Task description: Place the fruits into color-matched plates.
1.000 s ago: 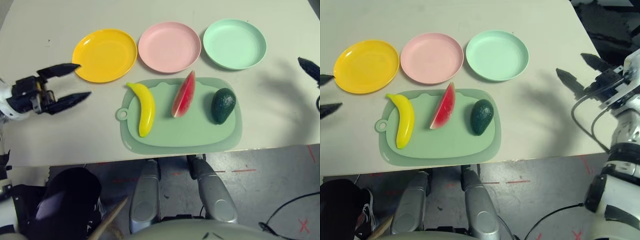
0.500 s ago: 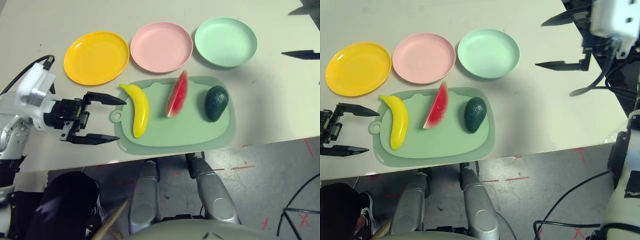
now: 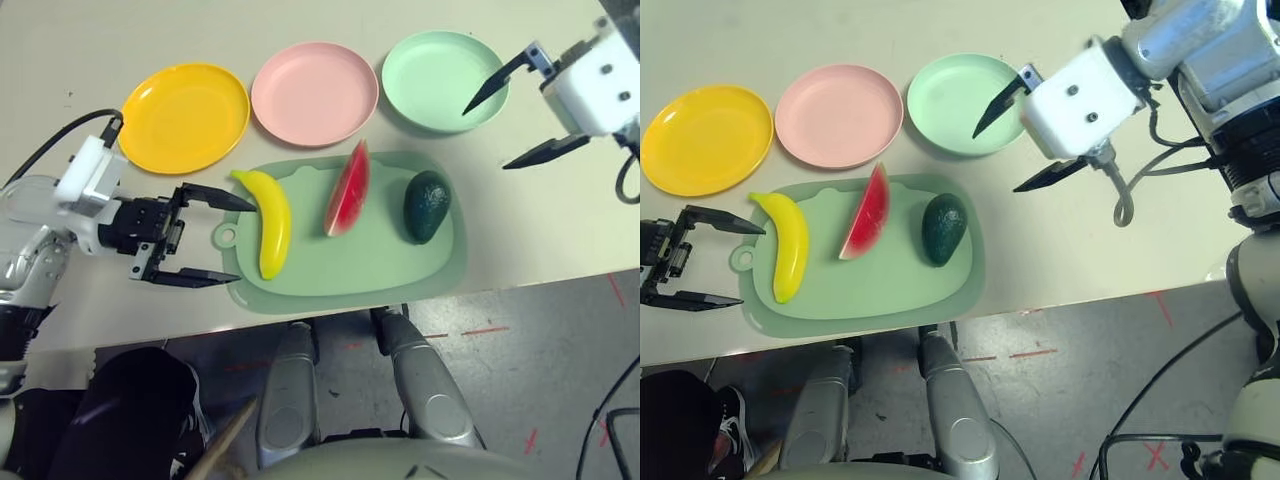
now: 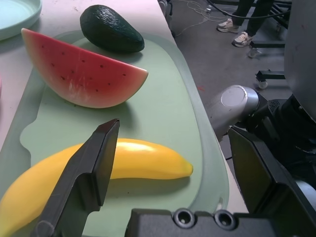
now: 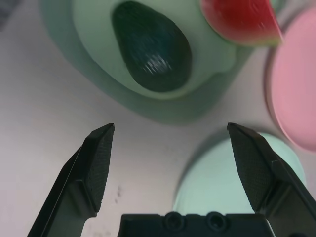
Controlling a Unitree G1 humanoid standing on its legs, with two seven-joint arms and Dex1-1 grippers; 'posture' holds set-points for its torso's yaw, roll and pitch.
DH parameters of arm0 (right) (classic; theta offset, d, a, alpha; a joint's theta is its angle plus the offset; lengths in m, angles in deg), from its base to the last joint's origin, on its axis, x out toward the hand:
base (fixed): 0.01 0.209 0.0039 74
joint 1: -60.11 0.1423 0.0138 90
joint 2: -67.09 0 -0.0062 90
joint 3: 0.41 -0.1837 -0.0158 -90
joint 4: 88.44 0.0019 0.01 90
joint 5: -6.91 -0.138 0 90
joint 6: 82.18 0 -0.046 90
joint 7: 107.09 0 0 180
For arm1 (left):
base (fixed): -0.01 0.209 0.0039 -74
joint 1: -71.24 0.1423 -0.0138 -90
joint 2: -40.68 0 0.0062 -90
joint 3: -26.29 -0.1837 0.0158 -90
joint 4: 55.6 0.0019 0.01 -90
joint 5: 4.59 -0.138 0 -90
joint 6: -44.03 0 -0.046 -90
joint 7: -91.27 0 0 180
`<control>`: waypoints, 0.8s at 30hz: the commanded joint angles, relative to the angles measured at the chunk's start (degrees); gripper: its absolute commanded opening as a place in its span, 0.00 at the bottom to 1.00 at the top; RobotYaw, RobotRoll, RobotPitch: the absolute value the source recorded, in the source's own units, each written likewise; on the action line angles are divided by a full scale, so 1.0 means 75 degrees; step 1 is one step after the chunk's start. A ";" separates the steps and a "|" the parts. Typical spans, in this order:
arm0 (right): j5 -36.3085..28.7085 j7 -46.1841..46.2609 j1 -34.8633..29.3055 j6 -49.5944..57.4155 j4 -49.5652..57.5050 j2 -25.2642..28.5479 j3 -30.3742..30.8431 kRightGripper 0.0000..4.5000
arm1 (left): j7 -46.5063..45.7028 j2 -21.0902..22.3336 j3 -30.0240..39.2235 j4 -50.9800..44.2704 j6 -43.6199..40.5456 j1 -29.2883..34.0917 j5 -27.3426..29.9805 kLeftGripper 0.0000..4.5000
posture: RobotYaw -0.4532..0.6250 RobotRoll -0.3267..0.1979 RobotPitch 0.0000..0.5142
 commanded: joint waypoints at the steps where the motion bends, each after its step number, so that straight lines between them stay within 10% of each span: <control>1: -0.0452 -0.0070 0.0236 0.0129 0.0388 0.0049 0.0271 1.00 | 0.0085 0.0097 -0.0087 0.0098 0.0122 0.0195 -0.0004 0.99 | 0.36 0.62 0.81; 24: -0.0301 -0.0070 -0.0192 0.0505 0.1040 -0.0714 0.0037 1.00 | 0.0085 0.0070 -0.0458 0.0200 0.0416 -0.0402 -0.0332 0.99 | 0.38 0.62 0.78</control>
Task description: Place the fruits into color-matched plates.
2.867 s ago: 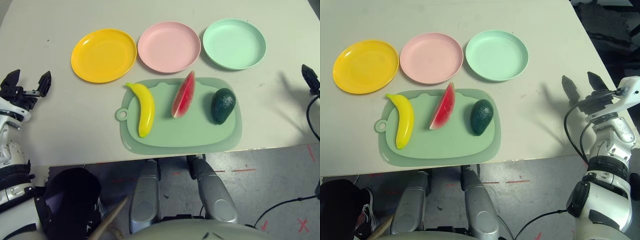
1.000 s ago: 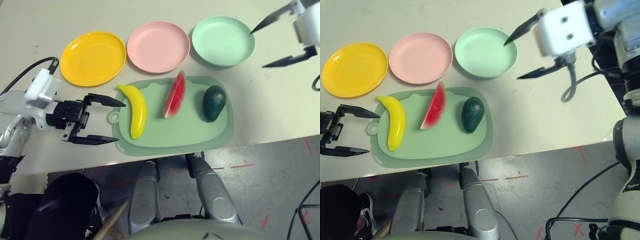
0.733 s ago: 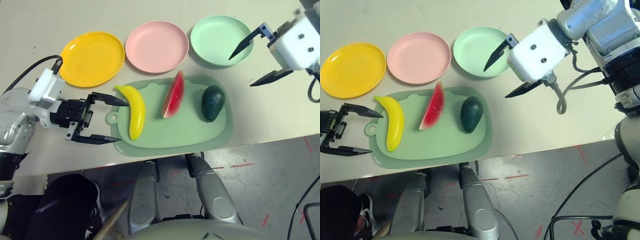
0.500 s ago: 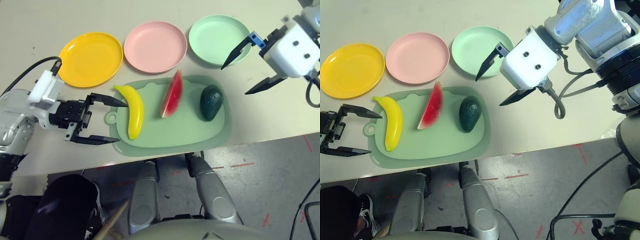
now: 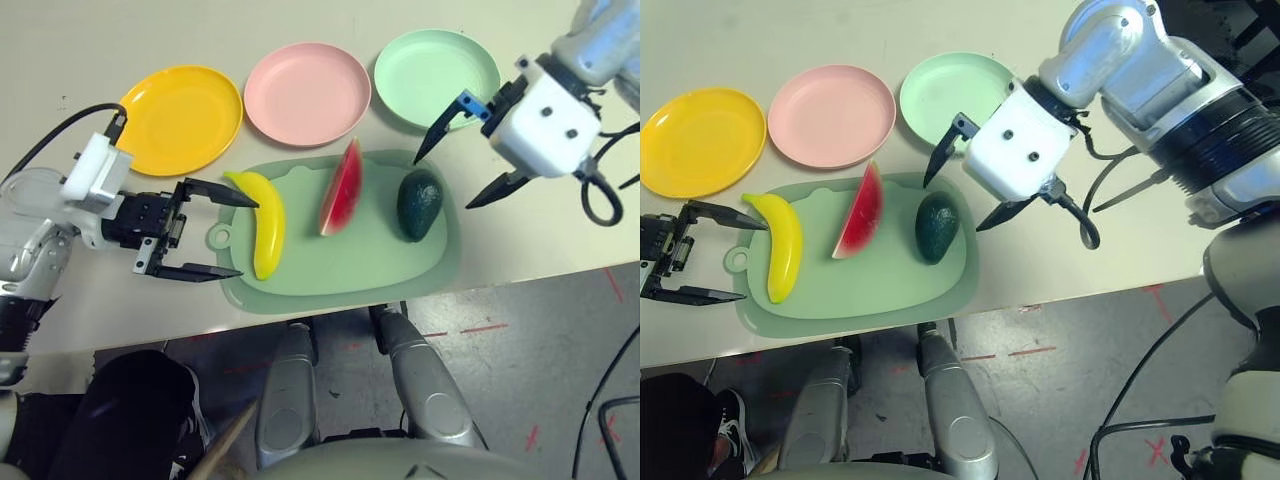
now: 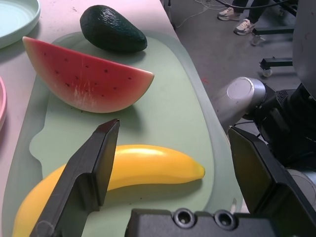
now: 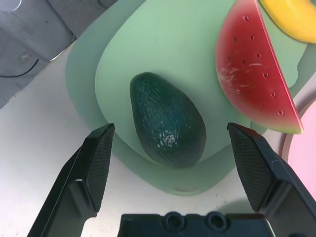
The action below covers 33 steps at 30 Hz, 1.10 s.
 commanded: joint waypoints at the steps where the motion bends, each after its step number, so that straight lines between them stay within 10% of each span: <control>1: 0.0076 -0.0067 -0.0041 -0.0042 -0.0022 -0.0126 -0.0241 1.00 | 0.0085 0.0044 -0.0125 -0.0043 0.0118 0.0026 -0.0173 0.99 | 0.38 0.62 0.78; 33: 0.1087 -0.0067 -0.1057 -0.0136 -0.0740 -0.1069 -0.0939 1.00 | 0.0085 0.0034 -0.0111 0.0034 0.0107 -0.0108 -0.0468 0.99 | 0.38 0.62 0.81</control>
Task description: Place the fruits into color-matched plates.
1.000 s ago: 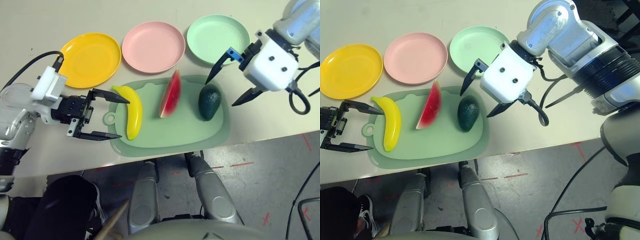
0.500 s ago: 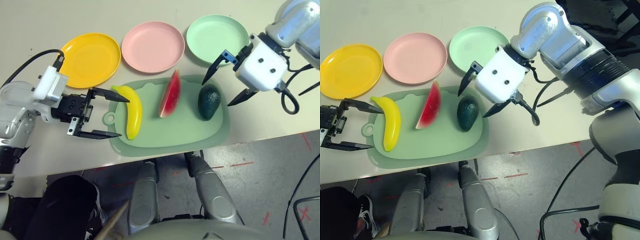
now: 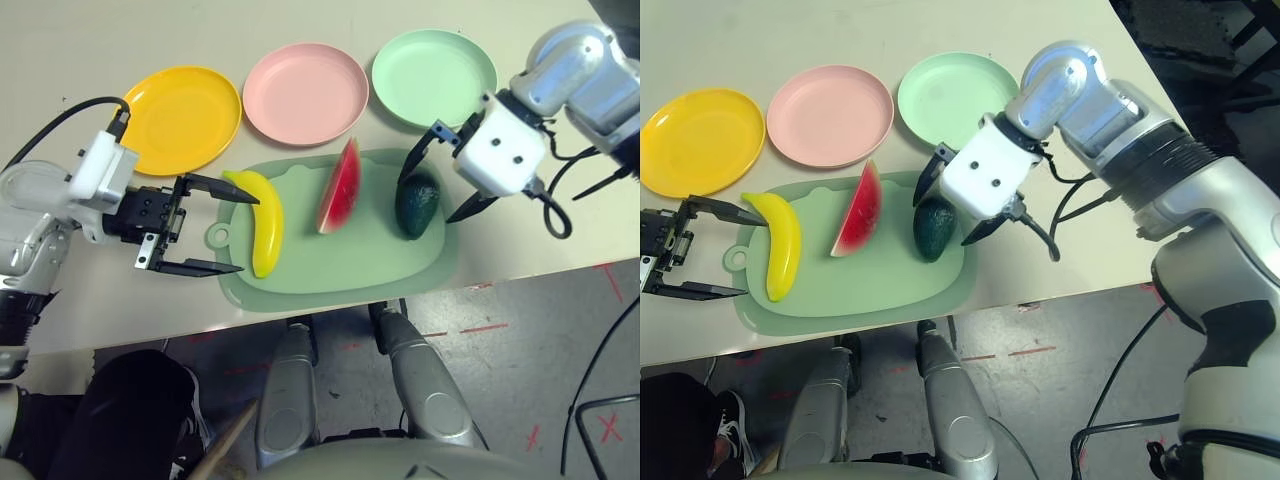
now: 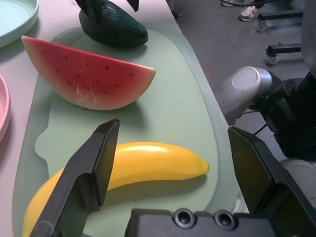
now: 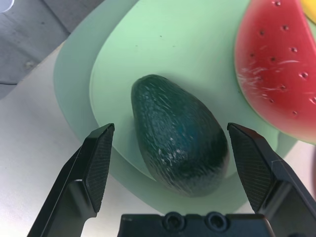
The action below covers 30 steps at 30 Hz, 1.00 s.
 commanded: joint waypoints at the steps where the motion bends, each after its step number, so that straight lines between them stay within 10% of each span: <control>1: 0.0115 -0.0065 -0.0136 -0.0009 0.0007 -0.0114 -0.0195 1.00 | 0.0085 0.0039 -0.0095 -0.0031 0.0018 0.0098 -0.0127 0.99 | 0.38 0.62 0.81; 30: 0.0615 -0.0065 -0.0486 -0.0139 -0.0583 -0.0627 -0.0596 1.00 | 0.0085 0.0199 -0.0208 0.0072 0.0206 0.0069 -0.0174 0.99 | 0.39 0.62 0.83</control>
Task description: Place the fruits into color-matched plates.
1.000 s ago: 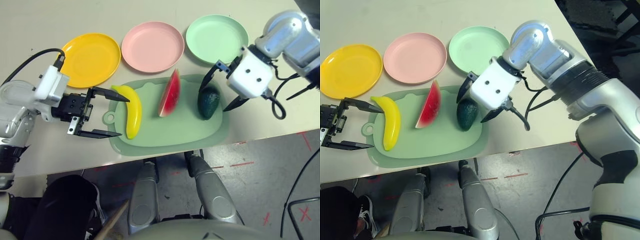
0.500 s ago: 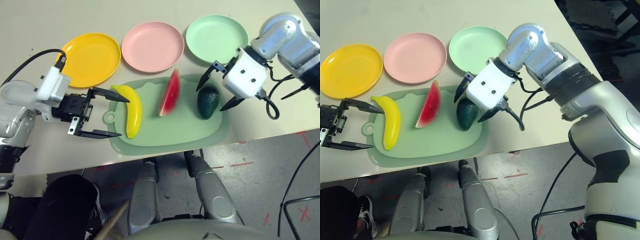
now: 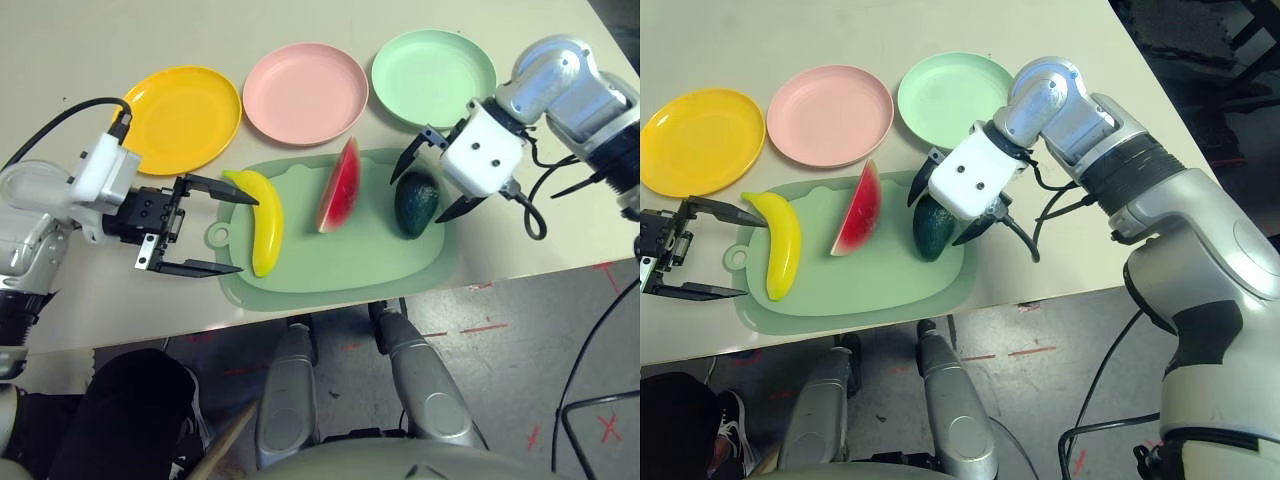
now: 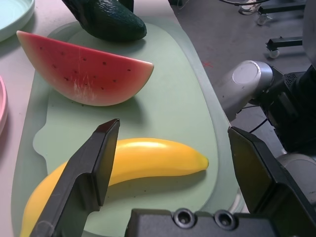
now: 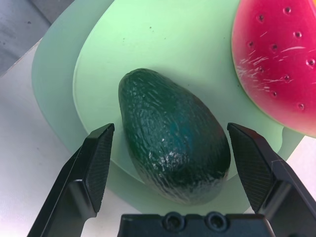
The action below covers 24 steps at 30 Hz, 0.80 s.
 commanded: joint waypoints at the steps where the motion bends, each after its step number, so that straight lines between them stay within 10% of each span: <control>1: 0.0068 -0.0065 -0.0102 -0.0057 0.0036 -0.0030 -0.0101 1.00 | 0.0085 0.0146 -0.0119 0.0061 0.0096 0.0065 -0.0056 0.99 | 0.39 0.62 0.83; 6: 0.0034 -0.0065 -0.0105 -0.0003 0.0065 -0.0012 -0.0059 1.00 | 0.0085 0.0164 -0.0151 0.0096 0.0155 0.0066 -0.0068 0.99 | 0.38 0.62 0.83; 13: -0.0005 -0.0065 -0.0115 0.0018 0.0067 0.0012 -0.0036 0.66 | 0.0085 0.0206 -0.0174 0.0251 0.0246 -0.0052 -0.0073 1.00 | 0.39 0.62 0.83; 24: -0.0058 -0.0065 -0.0001 0.0028 -0.0056 0.0028 -0.0030 0.66 | 0.0085 0.0222 -0.0242 0.0462 0.0392 -0.0098 -0.0045 1.00 | 0.38 0.62 0.83</control>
